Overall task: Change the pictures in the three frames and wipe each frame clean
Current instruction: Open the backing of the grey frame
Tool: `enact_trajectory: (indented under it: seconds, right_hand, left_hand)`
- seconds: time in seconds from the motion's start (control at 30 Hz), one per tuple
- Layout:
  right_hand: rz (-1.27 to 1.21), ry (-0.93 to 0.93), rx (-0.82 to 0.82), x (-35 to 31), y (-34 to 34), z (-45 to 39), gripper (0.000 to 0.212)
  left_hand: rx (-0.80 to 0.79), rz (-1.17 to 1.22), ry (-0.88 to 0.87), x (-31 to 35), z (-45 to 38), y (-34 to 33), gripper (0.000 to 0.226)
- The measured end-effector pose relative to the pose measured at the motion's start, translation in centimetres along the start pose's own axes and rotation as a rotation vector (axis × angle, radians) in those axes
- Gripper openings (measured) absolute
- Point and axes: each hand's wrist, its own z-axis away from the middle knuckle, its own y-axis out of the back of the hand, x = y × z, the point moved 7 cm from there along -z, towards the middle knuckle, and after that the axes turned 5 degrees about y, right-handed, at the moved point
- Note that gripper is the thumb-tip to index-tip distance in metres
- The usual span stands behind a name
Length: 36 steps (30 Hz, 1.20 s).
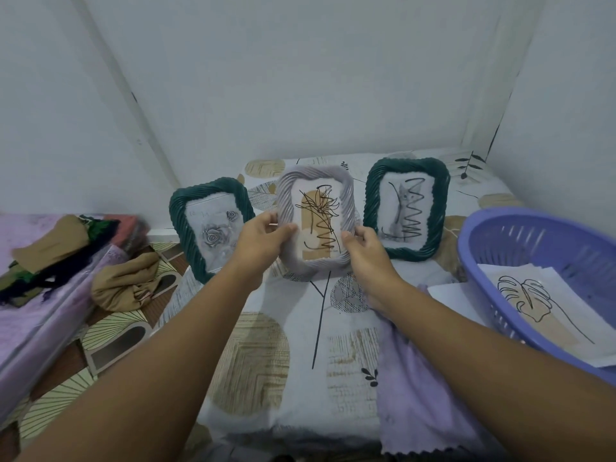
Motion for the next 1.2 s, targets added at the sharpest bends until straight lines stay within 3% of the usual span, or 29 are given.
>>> enact_trajectory:
  seconds: [0.13,0.33,0.73,0.8,0.9,0.97,1.07,1.2]
  right_hand:
    - [-0.186,-0.002,-0.058,-1.5,0.1,1.2,0.018]
    - [-0.544,-0.118,-0.292,-3.2,-1.0,3.8,0.039]
    - [-0.583,-0.184,-0.362,-3.9,-1.5,8.7,0.040]
    - [-0.498,-0.119,-0.324,-4.1,-1.2,8.8,0.036]
    - [-0.115,0.101,-0.221,-5.6,-0.2,9.2,0.035]
    - [0.110,0.303,-0.156,-7.3,0.2,9.9,0.031]
    - [0.467,0.638,-0.092,-9.0,-0.7,11.5,0.029]
    - [0.814,0.755,-0.027,-8.0,-2.0,12.8,0.044]
  left_hand:
    - [-0.081,0.082,0.038,0.6,2.5,0.6,0.016]
    - [-0.170,0.164,0.074,0.4,5.4,2.1,0.016]
    - [-0.074,0.096,0.112,-0.3,9.4,2.9,0.019]
    - [0.013,-0.073,0.081,0.1,9.7,3.2,0.028]
    - [0.223,-0.391,-0.088,2.0,10.7,3.9,0.054]
    - [0.243,-0.374,-0.214,3.9,11.6,3.3,0.047]
    - [0.153,-0.247,-0.257,5.5,12.3,1.4,0.041]
    - [0.229,-0.153,-0.194,5.0,12.2,1.1,0.034]
